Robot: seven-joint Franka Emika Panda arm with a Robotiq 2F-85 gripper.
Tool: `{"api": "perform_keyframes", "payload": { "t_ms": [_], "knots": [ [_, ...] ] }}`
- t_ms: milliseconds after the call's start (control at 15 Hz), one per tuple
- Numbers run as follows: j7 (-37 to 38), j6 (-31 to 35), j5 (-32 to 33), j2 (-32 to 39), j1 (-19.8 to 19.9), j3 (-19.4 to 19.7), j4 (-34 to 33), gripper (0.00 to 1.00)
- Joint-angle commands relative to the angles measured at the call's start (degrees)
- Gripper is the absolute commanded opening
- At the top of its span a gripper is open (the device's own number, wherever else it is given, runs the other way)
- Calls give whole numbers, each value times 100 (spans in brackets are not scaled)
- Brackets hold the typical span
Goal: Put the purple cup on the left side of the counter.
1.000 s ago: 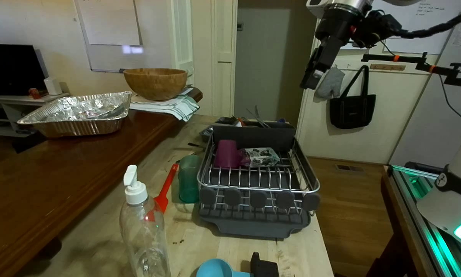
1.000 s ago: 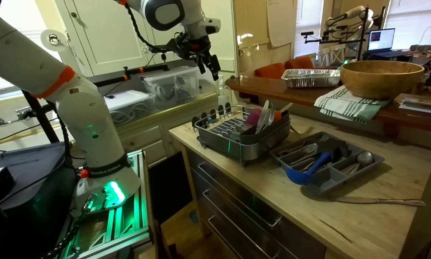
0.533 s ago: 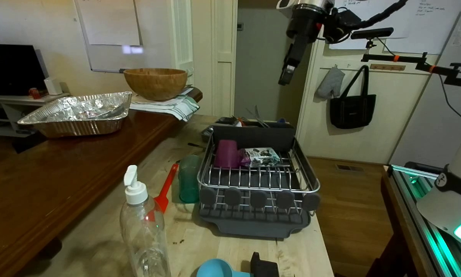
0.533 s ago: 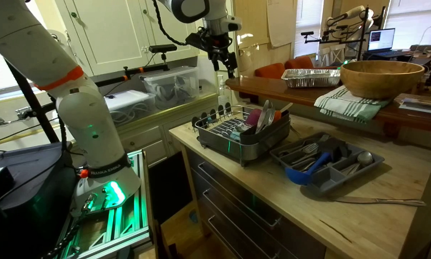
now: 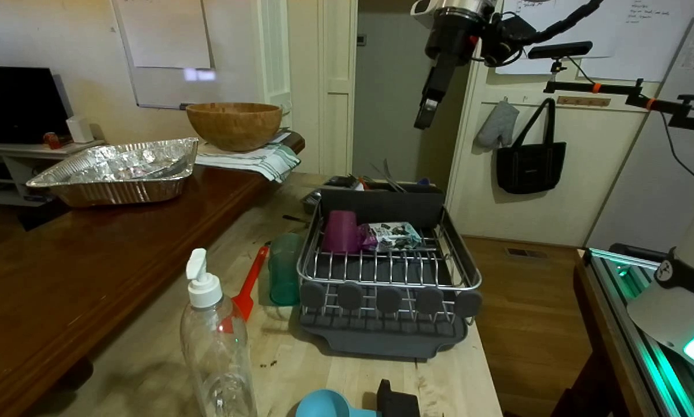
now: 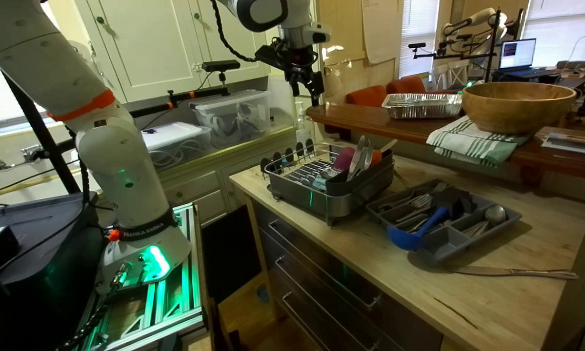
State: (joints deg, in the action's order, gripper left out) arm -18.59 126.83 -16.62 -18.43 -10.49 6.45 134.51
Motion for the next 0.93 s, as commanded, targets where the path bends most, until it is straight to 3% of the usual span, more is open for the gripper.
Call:
{"api": "perform_keyframes", "payload": {
  "t_ms": [0, 267, 800, 867],
  "knots": [
    [-380, -186, -369, 627, 115, 29, -608, 100],
    [-550, -353, -490, 1418, 371, 55, -1283, 100],
    [-469, -1271, -458, 2736, 846, -404, -2345, 100],
    [-401, -916, -298, 2421, 880, -437, -1962, 100]
  ]
}}
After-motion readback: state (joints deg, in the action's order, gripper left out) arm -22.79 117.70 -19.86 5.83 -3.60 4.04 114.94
